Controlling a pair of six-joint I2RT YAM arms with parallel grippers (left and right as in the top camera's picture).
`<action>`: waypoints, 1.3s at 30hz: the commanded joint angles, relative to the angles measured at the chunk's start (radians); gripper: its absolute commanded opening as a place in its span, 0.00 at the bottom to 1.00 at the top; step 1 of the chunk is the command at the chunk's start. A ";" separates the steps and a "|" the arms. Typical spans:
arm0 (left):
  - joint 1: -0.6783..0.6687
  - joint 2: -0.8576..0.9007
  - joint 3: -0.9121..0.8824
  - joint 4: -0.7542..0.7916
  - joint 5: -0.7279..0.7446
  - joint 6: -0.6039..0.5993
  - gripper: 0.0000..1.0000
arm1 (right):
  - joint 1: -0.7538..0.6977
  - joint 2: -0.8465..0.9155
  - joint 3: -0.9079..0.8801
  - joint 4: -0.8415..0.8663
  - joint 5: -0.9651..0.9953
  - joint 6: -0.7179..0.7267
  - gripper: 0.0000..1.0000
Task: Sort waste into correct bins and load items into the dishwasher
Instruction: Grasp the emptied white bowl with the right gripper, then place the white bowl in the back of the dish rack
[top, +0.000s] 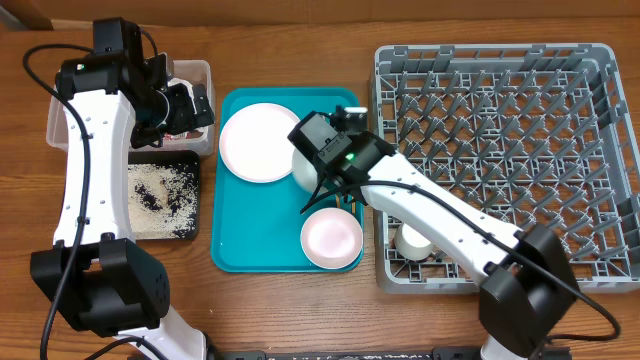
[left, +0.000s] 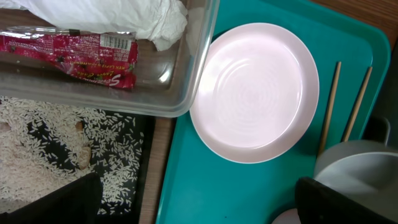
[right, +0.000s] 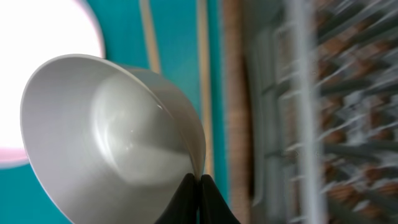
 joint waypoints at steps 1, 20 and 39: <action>-0.001 0.000 0.027 0.000 0.009 -0.003 1.00 | -0.003 -0.067 0.029 0.006 0.304 0.013 0.04; -0.001 0.000 0.027 0.000 0.009 -0.003 1.00 | -0.274 -0.037 0.029 0.467 0.848 -0.542 0.04; -0.001 0.000 0.027 0.000 0.009 -0.003 1.00 | -0.272 0.170 0.026 0.407 0.789 -0.590 0.04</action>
